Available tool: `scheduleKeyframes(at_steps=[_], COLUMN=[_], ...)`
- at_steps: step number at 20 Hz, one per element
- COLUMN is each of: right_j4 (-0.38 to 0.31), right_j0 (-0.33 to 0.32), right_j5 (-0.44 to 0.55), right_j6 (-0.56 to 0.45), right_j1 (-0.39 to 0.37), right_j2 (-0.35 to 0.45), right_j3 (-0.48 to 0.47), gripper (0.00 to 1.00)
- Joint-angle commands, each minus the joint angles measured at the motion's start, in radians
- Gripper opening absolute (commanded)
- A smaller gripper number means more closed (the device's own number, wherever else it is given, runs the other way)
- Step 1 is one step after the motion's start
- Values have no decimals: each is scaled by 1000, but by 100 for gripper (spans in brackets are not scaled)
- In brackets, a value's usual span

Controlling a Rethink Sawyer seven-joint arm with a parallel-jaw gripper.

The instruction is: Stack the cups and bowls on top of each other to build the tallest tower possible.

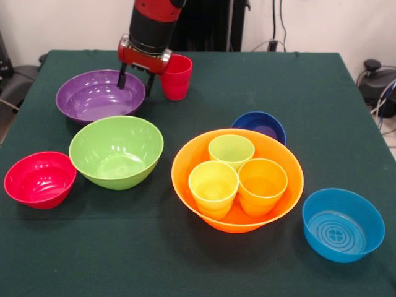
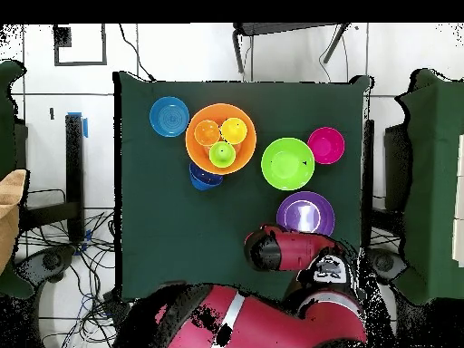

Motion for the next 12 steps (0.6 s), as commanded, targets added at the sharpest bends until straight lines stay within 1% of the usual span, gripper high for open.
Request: scheduleKeyframes(at_steps=[1,2,5,7,8,12], right_j4=[54,51,31,42,49,43], right_j0=[40,35,-2,2,4,-33], right_j5=[-89,-102,-118,-79,-78,-75], right_j6=[162,157,137,133,139,121], right_j1=[36,34,15,6,6,3], right_j2=[42,46,85,86,86,131], right_j3=[-82,-82,-68,-65,-57,-56], gripper=[100,0,0,0,0,0])
